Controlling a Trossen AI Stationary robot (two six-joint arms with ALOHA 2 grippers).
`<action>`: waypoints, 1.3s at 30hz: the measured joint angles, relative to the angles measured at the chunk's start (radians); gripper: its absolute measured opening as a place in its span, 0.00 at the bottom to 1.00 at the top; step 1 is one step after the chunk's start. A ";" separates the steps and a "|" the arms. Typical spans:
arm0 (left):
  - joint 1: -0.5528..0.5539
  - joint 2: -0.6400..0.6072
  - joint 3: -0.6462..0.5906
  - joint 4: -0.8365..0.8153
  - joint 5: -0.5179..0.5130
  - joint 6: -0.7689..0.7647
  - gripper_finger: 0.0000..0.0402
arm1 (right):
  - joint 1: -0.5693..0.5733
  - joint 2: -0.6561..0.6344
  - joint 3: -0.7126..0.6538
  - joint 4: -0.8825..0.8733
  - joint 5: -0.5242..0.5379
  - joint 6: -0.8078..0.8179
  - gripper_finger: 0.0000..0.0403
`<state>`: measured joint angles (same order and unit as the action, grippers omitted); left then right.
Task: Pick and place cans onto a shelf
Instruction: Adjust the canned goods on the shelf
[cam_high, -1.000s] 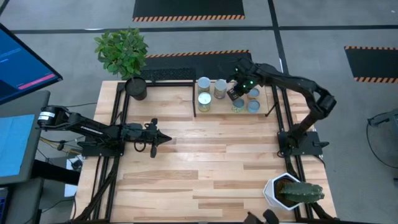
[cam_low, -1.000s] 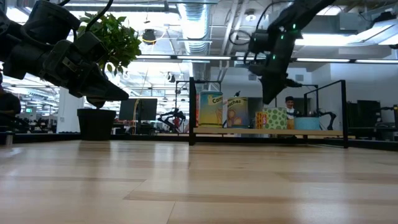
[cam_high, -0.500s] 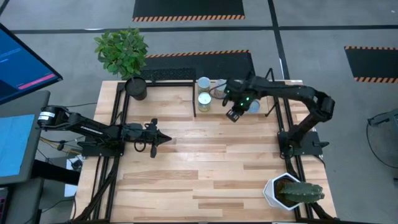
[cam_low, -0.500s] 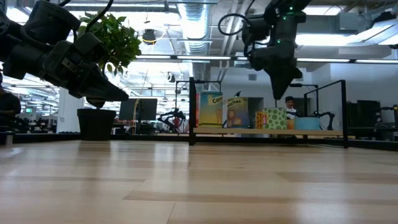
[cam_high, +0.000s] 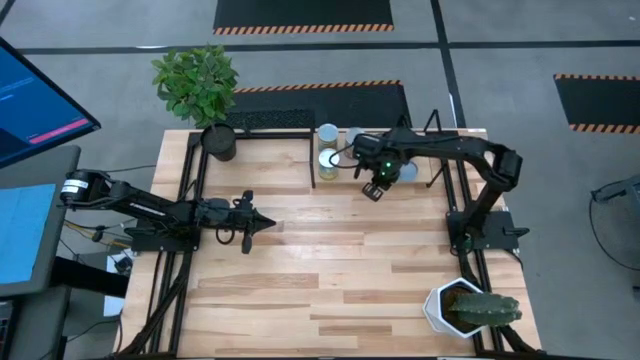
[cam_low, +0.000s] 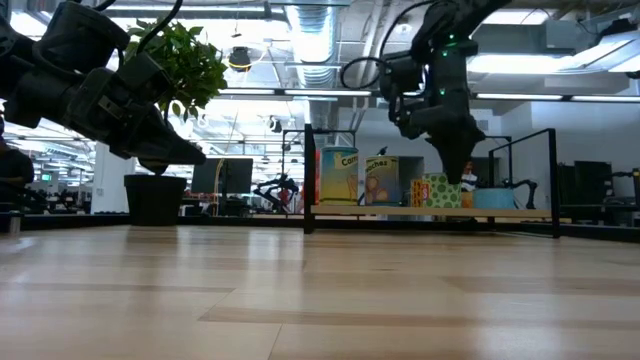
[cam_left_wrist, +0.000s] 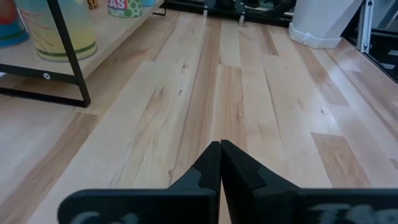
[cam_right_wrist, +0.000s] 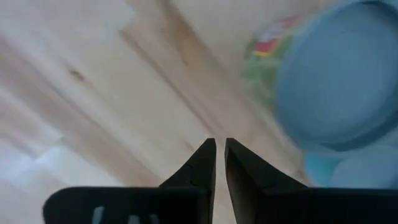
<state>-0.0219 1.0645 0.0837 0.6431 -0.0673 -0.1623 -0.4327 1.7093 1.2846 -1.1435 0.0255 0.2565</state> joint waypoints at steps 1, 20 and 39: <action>0.000 0.000 0.000 0.001 0.000 0.000 0.00 | -0.002 0.001 0.000 -0.002 0.013 -0.001 0.14; 0.000 0.000 0.000 -0.002 0.000 -0.005 0.00 | -0.055 -0.005 0.000 -0.004 0.086 0.005 0.14; 0.000 0.000 0.000 -0.002 0.000 -0.016 0.00 | -0.042 -0.113 0.100 -0.245 0.113 -0.005 0.14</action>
<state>-0.0218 1.0642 0.0837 0.6410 -0.0673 -0.1783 -0.4751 1.5963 1.3847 -1.3881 0.1383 0.2513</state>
